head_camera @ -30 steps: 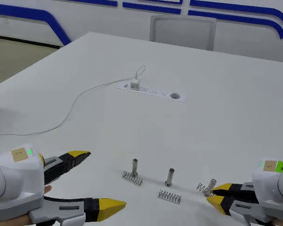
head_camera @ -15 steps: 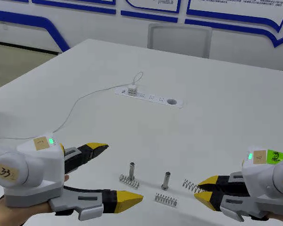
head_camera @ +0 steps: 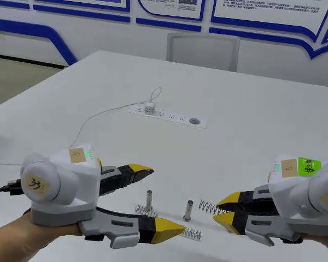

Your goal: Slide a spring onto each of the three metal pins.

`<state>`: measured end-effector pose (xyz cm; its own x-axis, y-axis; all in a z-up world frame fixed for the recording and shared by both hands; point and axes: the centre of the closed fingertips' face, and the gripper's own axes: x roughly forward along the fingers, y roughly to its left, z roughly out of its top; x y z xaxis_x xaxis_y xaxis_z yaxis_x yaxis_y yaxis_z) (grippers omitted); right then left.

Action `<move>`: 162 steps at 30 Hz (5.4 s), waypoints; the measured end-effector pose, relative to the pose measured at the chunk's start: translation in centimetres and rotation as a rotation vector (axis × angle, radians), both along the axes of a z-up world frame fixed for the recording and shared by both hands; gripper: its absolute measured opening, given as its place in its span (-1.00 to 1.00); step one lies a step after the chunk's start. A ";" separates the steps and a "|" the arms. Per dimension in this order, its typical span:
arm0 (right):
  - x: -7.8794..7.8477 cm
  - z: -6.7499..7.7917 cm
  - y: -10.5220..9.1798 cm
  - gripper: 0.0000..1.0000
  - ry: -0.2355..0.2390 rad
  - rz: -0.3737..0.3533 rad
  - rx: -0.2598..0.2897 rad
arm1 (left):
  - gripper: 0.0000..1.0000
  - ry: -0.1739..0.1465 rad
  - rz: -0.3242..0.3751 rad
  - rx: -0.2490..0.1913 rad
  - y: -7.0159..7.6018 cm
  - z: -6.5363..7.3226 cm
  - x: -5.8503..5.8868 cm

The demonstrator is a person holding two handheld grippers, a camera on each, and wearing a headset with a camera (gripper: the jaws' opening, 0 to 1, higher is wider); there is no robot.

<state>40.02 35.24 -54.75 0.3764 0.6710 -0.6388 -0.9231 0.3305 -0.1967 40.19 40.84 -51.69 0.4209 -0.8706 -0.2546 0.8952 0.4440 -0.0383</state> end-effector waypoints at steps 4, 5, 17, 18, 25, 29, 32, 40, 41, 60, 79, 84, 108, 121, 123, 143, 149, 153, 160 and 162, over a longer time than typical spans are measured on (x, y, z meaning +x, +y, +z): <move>-0.1 0.7 0.6 -0.79 -0.025 0.030 -0.008 | 0.42 -0.009 -0.044 0.022 -0.9 0.1 -0.5; -0.1 0.8 0.7 -0.79 -0.036 0.039 -0.018 | 0.40 -0.013 -0.053 0.032 -1.1 0.1 -0.6; -0.6 2.2 1.8 -0.79 -0.066 0.110 -0.040 | 0.17 -0.048 -0.106 0.096 -2.5 0.3 -0.5; -0.6 2.2 1.8 -0.79 -0.066 0.115 -0.043 | 0.16 -0.049 -0.109 0.100 -2.6 0.2 -0.5; -0.7 2.1 2.2 -0.79 -0.070 0.127 -0.053 | 0.14 -0.060 -0.116 0.123 -3.0 -0.1 -0.2; -0.9 2.1 2.3 -0.79 -0.069 0.133 -0.057 | 0.05 -0.073 -0.129 0.145 -3.0 -0.4 -0.3; -1.0 2.1 2.3 -0.79 -0.071 0.142 -0.063 | -0.05 -0.088 -0.135 0.154 -3.1 -0.4 -0.3; -1.4 1.7 2.4 -0.79 -0.070 0.158 -0.073 | -0.34 -0.107 -0.195 0.189 -3.7 -0.7 -1.2; -1.4 1.7 2.5 -0.79 -0.069 0.160 -0.073 | -0.34 -0.108 -0.199 0.194 -3.8 -0.7 -1.2; -2.1 1.2 2.9 -0.79 -0.050 0.184 -0.064 | -0.68 -0.152 -0.263 0.273 -3.8 -1.7 -1.9; -3.2 0.9 2.8 -0.76 -0.063 0.248 -0.085 | -0.80 -0.272 -0.341 0.335 -4.0 -2.1 -3.3; -3.2 0.1 2.3 -0.63 -0.073 0.263 -0.125 | -0.80 -0.261 -0.358 0.346 -3.8 -2.5 -3.9; -3.9 1.6 3.0 -0.77 0.036 0.217 0.067 | -0.80 -0.248 -0.335 0.340 -3.2 -2.5 -3.6; -4.5 3.5 4.9 -0.77 0.058 0.226 0.198 | -0.80 -0.249 -0.323 0.349 -3.2 -2.6 -3.8; -4.5 3.7 5.1 -0.77 0.053 0.230 0.205 | -0.80 -0.242 -0.319 0.336 -3.4 -2.4 -3.8; -3.9 5.1 6.3 -0.78 0.047 0.189 0.285 | -0.77 -0.198 -0.275 0.248 -3.7 -1.6 -3.5; -3.8 5.3 6.5 -0.78 0.044 0.183 0.293 | -0.63 -0.184 -0.270 0.241 -3.8 -1.8 -3.6; -3.5 5.5 6.5 -0.78 0.039 0.176 0.289 | -0.53 -0.167 -0.256 0.238 -3.7 -2.0 -3.5; -2.7 5.7 5.8 -0.78 0.027 0.149 0.288 | -0.41 -0.129 -0.207 0.196 -3.2 -1.7 -2.9; -2.3 5.8 5.6 -0.78 0.025 0.134 0.294 | -0.36 -0.128 -0.196 0.179 -3.1 -1.3 -2.8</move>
<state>37.68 40.84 -48.95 0.2588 0.8706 -0.4183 -0.9656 0.2447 -0.0881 37.43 37.75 -53.00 0.2875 -0.8847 -0.3670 0.9571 0.2512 0.1441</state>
